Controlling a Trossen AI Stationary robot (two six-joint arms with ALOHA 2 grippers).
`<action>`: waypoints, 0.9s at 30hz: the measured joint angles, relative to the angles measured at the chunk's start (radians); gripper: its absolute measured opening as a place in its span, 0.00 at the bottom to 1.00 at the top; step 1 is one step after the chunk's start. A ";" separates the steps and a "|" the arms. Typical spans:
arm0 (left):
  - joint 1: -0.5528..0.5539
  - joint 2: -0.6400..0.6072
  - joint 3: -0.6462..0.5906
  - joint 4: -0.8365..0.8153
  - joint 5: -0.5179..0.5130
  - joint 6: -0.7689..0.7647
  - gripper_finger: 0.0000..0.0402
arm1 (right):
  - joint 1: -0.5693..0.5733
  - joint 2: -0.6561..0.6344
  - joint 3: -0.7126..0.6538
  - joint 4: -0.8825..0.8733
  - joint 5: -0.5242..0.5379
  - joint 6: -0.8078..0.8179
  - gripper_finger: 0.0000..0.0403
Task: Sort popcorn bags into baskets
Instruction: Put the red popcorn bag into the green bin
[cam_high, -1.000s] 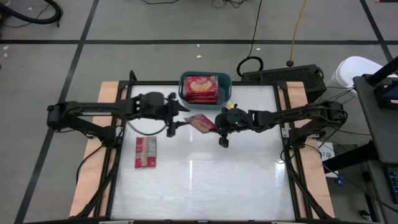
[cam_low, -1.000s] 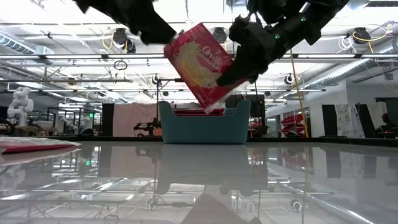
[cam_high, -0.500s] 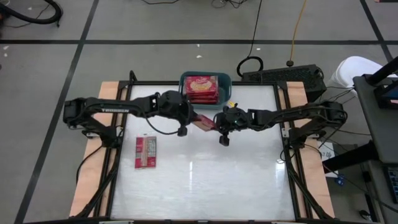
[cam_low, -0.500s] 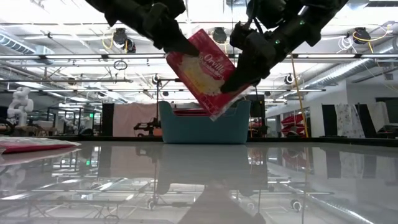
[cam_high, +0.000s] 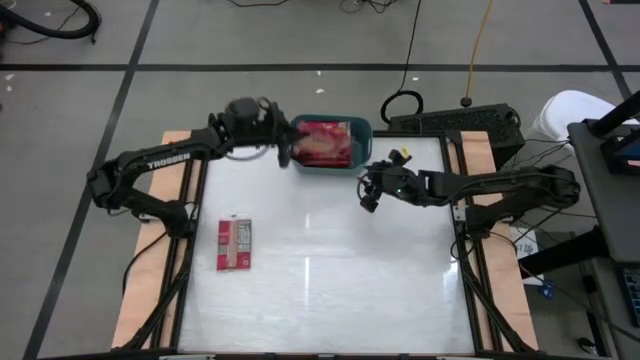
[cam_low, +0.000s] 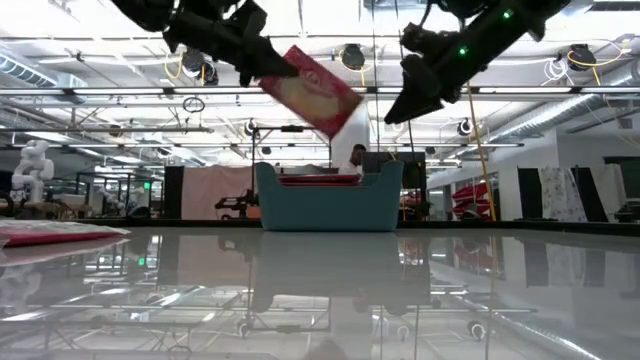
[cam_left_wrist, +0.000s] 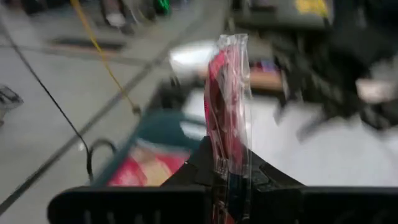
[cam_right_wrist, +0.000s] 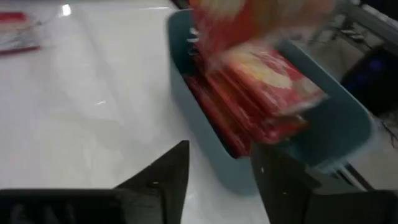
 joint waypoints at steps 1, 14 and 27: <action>0.032 0.000 -0.011 0.057 0.012 -0.035 0.04 | 0.002 -0.016 -0.016 0.011 0.010 0.013 0.43; 0.147 0.162 -0.180 0.579 -0.037 -0.461 0.07 | 0.056 -0.127 -0.330 0.477 0.007 0.108 0.44; 0.115 0.310 -0.176 0.637 -0.139 -0.478 0.07 | 0.089 -0.128 -0.385 0.553 0.008 0.112 0.44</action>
